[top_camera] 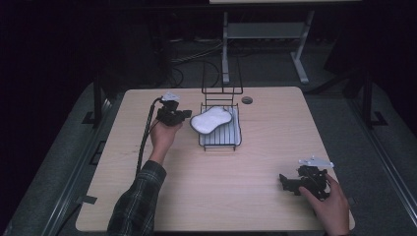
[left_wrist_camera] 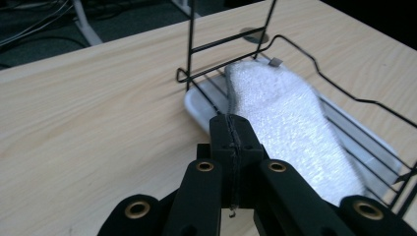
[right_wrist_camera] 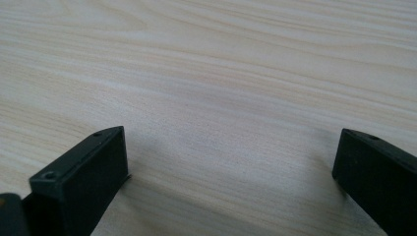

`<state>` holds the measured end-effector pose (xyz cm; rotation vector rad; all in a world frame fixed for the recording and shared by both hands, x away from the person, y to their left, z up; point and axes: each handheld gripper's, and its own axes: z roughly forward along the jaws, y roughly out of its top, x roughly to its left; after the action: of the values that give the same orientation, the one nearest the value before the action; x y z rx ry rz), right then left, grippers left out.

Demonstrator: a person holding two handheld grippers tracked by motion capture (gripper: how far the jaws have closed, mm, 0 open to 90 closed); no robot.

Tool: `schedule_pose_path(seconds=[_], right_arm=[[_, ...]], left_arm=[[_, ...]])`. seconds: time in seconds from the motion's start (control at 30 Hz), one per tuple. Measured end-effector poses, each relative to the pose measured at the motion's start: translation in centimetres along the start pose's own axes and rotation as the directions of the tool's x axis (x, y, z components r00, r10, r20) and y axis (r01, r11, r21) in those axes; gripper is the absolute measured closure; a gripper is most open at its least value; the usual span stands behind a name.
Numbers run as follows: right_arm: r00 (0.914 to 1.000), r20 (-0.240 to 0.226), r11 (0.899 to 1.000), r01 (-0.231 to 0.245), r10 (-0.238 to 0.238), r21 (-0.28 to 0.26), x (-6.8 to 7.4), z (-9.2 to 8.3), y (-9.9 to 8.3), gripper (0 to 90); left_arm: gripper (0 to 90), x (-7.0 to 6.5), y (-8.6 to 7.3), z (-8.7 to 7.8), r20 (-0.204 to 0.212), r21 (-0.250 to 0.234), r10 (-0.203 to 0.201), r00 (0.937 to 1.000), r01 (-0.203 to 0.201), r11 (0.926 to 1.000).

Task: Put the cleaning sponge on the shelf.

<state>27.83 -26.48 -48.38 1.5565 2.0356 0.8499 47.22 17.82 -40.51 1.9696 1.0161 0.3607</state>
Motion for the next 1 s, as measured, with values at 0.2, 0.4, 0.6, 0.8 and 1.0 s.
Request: schedule_pose_path(seconds=[0.2,0.4,0.6,0.8,1.0], right_arm=[[1.0000,0.000,1.000,-0.001,0.001,0.000,0.0,0.0,0.0,0.0],[1.0000,0.000,1.000,-0.002,0.002,0.000,0.0,0.0,0.0,0.0],[1.0000,0.000,1.000,-0.002,0.002,0.000,0.0,0.0,0.0,0.0],[1.0000,0.000,1.000,-0.002,0.002,0.000,0.0,0.0,0.0,0.0],[1.0000,0.000,1.000,-0.002,0.002,0.000,0.0,0.0,0.0,0.0]], left_arm=[[89.9,0.7,-0.5,1.0,-0.017,0.013,-0.005,0.9998,0.005,0.9999],[89.9,0.4,-1.1,1.8,0.005,0.037,-0.007,1.0000,0.007,0.9993],[89.9,0.2,-1.7,1.7,0.041,0.029,-0.025,0.9988,0.024,0.9993],[89.9,-0.3,-2.2,1.5,0.060,0.027,-0.024,0.9979,0.022,0.9994],[89.9,-1.2,-2.0,1.4,0.078,0.026,0.005,0.9970,-0.007,0.9996]])
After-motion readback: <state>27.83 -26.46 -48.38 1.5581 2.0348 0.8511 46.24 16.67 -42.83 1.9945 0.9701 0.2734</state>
